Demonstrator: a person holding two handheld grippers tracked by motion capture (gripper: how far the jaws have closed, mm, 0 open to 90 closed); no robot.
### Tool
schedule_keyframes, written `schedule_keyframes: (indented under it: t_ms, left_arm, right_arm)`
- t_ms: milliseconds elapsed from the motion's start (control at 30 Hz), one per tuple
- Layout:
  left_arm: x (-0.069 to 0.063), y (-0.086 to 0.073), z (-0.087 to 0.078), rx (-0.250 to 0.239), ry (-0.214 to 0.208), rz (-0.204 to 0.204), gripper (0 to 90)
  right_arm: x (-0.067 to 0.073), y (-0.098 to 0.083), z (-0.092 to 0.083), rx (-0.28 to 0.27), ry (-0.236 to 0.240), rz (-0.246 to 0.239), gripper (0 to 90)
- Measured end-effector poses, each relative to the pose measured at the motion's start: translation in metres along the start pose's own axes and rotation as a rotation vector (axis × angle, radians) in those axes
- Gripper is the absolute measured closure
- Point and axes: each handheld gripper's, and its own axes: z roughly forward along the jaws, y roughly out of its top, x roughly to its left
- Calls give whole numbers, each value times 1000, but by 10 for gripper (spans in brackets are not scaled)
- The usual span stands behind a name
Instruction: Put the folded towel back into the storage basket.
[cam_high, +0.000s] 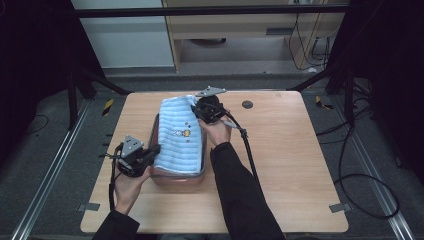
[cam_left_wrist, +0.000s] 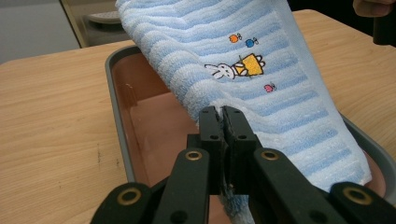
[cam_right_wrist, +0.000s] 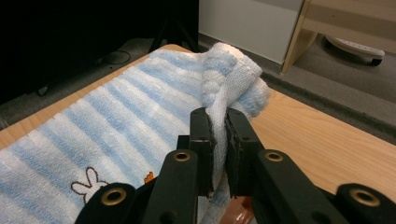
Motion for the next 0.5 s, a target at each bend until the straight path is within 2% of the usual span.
schedule_keyframes:
  t_ms: [500]
  left_arm:
    - [0,-14,7,65,8,5,869]
  right_arm:
    - [3,-18,11,43,0,-6,827]
